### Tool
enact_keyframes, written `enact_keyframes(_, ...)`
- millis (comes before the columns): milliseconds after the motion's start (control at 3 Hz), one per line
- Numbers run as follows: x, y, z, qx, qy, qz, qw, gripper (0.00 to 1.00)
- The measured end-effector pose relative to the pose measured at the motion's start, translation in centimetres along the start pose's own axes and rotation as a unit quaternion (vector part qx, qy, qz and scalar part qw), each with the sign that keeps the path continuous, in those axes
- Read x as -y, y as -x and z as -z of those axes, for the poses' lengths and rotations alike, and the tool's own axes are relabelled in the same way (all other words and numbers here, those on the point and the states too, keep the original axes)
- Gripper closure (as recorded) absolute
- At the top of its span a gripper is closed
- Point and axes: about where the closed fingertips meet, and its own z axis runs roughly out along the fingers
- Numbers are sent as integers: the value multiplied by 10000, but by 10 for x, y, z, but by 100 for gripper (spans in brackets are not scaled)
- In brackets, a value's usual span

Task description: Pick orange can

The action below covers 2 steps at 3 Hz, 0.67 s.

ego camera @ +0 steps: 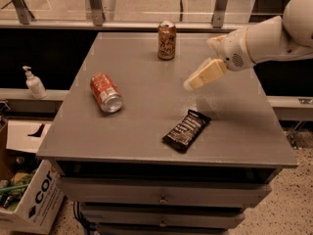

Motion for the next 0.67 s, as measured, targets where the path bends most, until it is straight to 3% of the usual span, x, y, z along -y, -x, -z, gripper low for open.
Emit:
enact_keyframes(333,18,5,-21,444,-133,-96,9989,0)
enact_keyframes(667,43,5,-48,967,-224,-312,9946,0)
